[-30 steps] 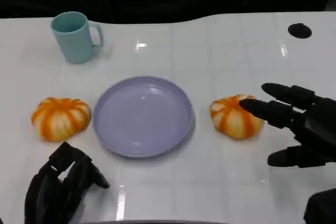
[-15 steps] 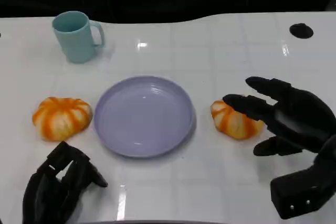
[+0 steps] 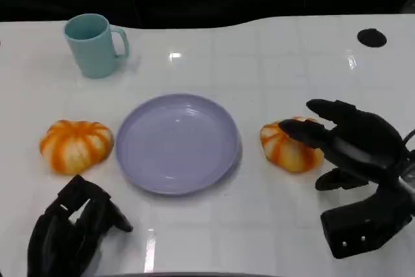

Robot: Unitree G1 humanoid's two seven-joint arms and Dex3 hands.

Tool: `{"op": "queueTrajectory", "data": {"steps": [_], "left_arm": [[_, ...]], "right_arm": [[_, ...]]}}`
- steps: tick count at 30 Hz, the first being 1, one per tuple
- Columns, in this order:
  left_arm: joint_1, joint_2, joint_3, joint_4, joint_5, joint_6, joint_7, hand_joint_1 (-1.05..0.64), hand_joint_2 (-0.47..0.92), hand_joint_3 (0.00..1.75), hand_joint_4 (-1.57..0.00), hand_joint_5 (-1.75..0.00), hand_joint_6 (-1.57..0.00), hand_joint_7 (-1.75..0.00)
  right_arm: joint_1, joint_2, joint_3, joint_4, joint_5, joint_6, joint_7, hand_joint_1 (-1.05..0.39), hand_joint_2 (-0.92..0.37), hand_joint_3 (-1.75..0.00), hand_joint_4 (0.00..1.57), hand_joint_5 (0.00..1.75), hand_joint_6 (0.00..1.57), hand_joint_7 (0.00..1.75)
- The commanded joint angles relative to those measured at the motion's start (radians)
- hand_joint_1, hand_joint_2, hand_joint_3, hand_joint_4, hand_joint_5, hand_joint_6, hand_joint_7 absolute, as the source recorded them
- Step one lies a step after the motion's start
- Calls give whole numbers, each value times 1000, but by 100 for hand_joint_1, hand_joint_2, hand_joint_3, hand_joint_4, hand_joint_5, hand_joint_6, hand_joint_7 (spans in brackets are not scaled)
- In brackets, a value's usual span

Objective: Grasp the bread from the table and place it into the plate.

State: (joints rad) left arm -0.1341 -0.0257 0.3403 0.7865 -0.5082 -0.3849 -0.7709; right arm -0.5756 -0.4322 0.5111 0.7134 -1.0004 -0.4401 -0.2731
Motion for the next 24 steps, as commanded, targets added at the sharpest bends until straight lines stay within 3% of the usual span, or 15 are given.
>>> {"op": "queueTrajectory", "data": {"steps": [1, 24], "left_arm": [[5, 12, 3, -1, 8, -14, 1, -58, 92, 24, -64, -175, -54, -148], [21, 6, 0, -25, 6, -10, -1, -60, 92, 24, -65, -175, -54, -150]], "right_arm": [[-53, 13, 32, 89, 4, 5, -48, -47, -85, 0, 13, 3, 22, 0], [-192, 146, 157, 350, 12, 56, -91, -45, -85, 0, 16, 9, 20, 0]]}}
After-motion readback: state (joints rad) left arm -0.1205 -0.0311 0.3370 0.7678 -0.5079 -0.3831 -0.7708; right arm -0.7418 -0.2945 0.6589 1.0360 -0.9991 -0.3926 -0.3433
